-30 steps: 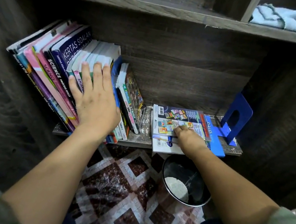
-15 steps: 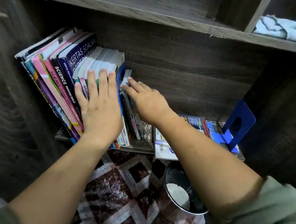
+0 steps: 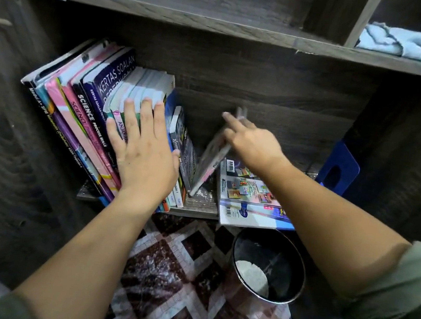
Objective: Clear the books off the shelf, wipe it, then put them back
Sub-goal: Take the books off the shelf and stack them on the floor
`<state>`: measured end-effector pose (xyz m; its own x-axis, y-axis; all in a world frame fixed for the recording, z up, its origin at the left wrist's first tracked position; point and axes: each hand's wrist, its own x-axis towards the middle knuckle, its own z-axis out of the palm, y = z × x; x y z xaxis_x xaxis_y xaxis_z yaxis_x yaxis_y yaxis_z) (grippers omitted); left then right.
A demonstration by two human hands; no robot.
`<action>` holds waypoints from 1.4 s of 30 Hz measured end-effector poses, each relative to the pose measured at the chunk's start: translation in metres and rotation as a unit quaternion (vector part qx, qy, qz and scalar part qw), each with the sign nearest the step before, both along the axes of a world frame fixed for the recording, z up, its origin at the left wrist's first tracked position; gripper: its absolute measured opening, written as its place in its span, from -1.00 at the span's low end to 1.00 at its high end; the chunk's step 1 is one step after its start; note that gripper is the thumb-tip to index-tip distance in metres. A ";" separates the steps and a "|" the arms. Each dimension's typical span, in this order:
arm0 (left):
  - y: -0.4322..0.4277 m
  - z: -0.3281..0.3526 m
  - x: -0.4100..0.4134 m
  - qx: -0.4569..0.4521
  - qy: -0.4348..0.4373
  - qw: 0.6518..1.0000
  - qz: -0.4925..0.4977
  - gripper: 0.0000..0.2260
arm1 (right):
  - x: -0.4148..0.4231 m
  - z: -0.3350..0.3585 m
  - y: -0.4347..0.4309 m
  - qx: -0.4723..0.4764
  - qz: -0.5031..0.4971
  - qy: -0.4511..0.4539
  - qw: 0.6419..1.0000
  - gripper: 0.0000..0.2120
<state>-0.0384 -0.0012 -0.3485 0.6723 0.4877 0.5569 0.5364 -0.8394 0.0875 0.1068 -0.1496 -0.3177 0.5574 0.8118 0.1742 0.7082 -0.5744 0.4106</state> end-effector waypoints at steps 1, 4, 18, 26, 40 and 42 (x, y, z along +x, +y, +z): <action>0.000 -0.001 0.001 0.000 0.000 1.000 0.001 -0.22 | 0.006 -0.003 -0.016 0.023 -0.023 0.013 0.999 -0.64; -0.001 -0.002 0.002 0.002 -0.001 1.000 0.004 -0.21 | 0.016 -0.020 -0.065 0.109 -0.101 0.039 0.988 -0.63; -0.002 -0.003 0.003 -0.007 0.001 1.000 0.004 -0.16 | 0.017 -0.096 -0.130 0.027 -0.348 0.187 0.918 -0.62; -0.001 0.001 0.001 -0.008 0.006 1.000 0.007 -0.20 | -0.021 -0.046 -0.008 0.127 -0.054 0.185 0.973 -0.36; 0.008 -0.001 -0.006 0.014 0.004 1.000 -0.007 -0.22 | -0.011 -0.023 0.054 0.089 0.093 -0.065 0.989 -0.76; 0.007 -0.001 -0.004 0.013 0.004 1.000 -0.005 -0.22 | -0.011 -0.022 0.044 0.060 0.115 -0.077 0.989 -0.71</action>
